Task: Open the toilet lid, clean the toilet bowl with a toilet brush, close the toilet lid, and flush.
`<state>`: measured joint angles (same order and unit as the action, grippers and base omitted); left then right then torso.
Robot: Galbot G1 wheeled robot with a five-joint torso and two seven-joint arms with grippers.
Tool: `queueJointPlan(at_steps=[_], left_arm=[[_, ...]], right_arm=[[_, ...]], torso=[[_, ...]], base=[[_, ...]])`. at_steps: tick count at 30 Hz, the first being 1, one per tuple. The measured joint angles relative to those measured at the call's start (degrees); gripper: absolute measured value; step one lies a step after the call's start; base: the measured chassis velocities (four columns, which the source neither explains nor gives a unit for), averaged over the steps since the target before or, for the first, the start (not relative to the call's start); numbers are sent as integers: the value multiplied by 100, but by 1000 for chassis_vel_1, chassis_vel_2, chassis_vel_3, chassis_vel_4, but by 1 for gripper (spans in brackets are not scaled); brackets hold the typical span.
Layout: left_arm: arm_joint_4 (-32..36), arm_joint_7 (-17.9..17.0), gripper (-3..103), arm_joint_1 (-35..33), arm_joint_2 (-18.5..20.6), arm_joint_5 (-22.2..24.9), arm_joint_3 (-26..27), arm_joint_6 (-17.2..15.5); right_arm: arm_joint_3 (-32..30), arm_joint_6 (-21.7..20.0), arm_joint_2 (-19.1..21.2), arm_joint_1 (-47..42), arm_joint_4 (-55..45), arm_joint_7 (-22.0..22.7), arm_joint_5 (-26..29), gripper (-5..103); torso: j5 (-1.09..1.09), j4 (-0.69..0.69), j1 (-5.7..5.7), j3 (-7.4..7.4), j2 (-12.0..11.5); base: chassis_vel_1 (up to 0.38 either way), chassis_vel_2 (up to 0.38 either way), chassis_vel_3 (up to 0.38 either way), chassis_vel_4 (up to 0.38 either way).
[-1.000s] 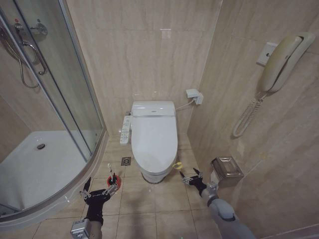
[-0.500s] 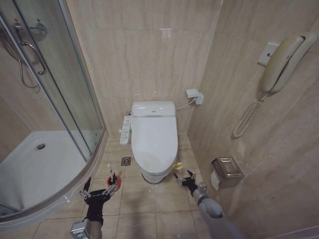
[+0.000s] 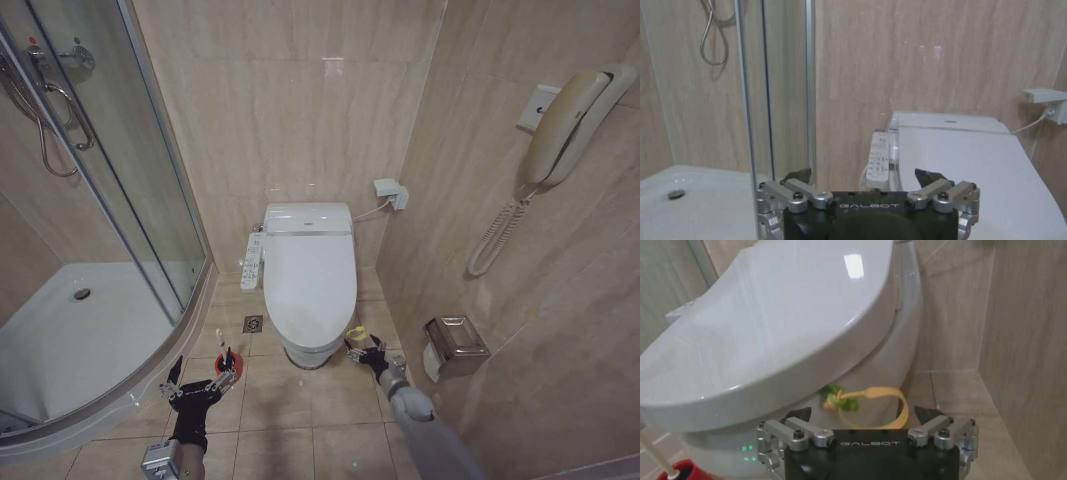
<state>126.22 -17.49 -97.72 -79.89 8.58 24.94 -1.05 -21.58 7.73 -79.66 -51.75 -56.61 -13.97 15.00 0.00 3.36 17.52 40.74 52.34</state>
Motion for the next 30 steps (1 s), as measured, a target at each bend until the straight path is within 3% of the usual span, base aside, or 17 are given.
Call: queueJointPlan(at_steps=[12,30], left_arm=[[0,0,100,0,0,0,0,0],[0,0,100,0,0,0,0,0]], right_arm=[[-76,190,88,249,251,-50,-362,100],[-251,188,404,89,122,97,-349,100]], torso=[[0,0,0,0,0],[0,0,0,0,0]], base=[[0,0,0,0],[0,0,0,0]])
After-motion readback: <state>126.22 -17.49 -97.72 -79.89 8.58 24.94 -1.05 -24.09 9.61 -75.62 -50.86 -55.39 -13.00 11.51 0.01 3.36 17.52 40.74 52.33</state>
